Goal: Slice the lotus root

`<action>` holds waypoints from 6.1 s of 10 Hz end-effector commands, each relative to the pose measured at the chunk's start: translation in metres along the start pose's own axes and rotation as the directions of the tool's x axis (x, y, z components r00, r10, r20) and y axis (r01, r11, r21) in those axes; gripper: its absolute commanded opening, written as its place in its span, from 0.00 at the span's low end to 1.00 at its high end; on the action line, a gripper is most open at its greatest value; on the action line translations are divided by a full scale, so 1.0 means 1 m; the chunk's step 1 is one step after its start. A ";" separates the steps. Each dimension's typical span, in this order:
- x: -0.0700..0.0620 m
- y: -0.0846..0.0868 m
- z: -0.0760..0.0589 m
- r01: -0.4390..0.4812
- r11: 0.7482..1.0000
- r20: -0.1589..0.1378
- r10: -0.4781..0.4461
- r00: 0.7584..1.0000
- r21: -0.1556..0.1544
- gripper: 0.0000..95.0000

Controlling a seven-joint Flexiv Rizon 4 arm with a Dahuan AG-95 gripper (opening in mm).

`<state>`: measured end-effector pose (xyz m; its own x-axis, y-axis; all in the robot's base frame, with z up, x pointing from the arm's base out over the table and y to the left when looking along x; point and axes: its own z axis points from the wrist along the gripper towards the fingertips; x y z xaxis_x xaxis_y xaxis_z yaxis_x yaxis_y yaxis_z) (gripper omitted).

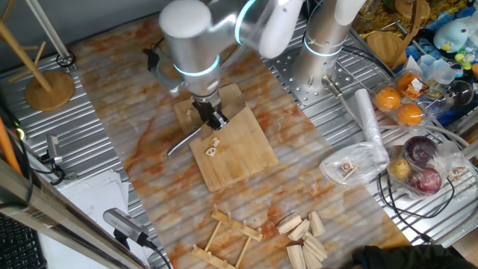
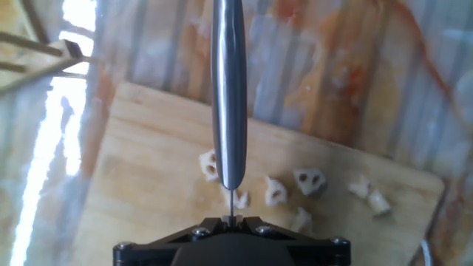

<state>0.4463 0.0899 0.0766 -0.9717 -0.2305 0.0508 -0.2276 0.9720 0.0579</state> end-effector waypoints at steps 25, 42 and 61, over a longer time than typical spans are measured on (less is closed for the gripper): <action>0.063 -0.051 -0.016 0.078 0.997 -0.065 -0.076 0.995 0.022 0.00; 0.040 0.006 -0.008 -0.002 1.000 -0.017 0.001 1.000 -0.011 0.00; 0.037 0.033 -0.018 0.234 0.972 0.027 -0.234 0.972 -0.003 0.00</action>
<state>0.4033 0.1118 0.0983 -0.8923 -0.4503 0.0324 -0.4496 0.8928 0.0282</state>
